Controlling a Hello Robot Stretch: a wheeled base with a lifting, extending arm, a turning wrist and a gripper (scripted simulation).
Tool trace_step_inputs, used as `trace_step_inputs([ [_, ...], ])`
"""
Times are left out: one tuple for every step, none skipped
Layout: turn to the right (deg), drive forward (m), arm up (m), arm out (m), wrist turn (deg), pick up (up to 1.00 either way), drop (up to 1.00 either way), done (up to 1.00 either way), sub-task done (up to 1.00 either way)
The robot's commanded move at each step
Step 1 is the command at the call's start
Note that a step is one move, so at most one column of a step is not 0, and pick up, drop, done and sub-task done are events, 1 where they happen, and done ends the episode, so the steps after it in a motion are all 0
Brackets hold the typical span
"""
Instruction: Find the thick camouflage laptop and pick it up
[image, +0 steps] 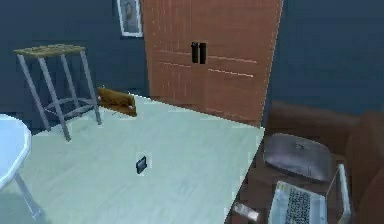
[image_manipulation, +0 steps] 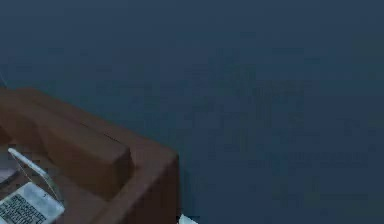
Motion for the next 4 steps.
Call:
trace_step_inputs([
  [-45.0, 0.0, 0.0, 0.0, 0.0, 0.0, 0.0, 0.0, 0.0],
  [18.0, 0.0, 0.0, 0.0, 0.0, 0.0, 0.0, 0.0, 0.0],
  [0.0, 0.5, 0.0, 0.0, 0.0, 0.0, 0.0, 0.0, 0.0],
  [30.0, 0.0, 0.0, 0.0, 0.0, 0.0, 0.0, 0.0, 0.0],
])
